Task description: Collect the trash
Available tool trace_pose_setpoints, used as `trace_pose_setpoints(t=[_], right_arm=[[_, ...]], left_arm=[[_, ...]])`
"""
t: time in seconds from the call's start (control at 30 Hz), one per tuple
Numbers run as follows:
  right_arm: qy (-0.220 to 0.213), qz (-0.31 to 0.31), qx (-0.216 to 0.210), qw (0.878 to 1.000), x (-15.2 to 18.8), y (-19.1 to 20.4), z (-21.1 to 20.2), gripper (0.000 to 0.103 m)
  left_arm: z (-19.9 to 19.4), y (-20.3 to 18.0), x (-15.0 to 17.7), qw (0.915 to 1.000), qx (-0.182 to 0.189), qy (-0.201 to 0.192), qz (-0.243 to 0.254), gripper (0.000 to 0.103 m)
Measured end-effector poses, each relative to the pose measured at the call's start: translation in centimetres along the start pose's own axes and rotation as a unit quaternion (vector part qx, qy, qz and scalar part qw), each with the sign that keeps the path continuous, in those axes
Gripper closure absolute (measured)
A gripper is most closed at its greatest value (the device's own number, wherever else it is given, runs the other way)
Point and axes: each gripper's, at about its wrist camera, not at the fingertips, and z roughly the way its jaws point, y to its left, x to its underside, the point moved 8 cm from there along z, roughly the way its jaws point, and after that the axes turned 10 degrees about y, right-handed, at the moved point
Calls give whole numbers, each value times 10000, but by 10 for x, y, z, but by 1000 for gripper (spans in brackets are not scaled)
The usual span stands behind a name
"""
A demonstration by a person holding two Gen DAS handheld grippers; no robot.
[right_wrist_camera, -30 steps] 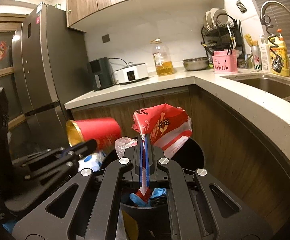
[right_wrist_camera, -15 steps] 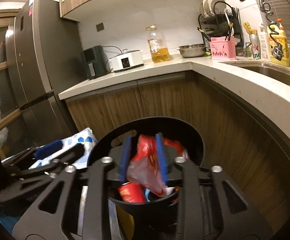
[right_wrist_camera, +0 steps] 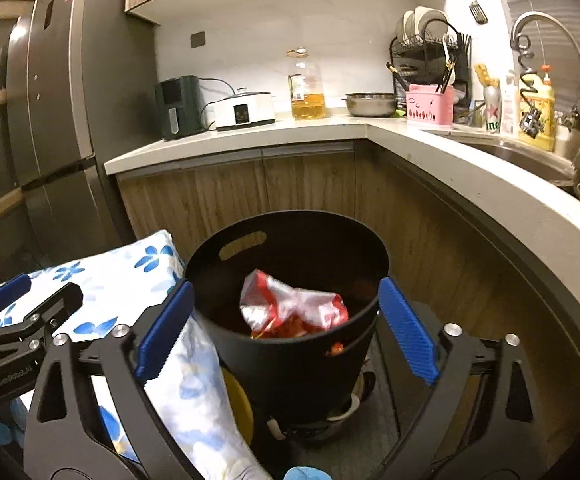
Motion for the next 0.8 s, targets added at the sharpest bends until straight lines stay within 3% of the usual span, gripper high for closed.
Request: trace_pose_setpoints(t=[0.8], right_arm=[[-65,-256,343,9991,75,75,-122,6]], left_arm=[[-118,66,78,9995,-51,-185,-235,7]])
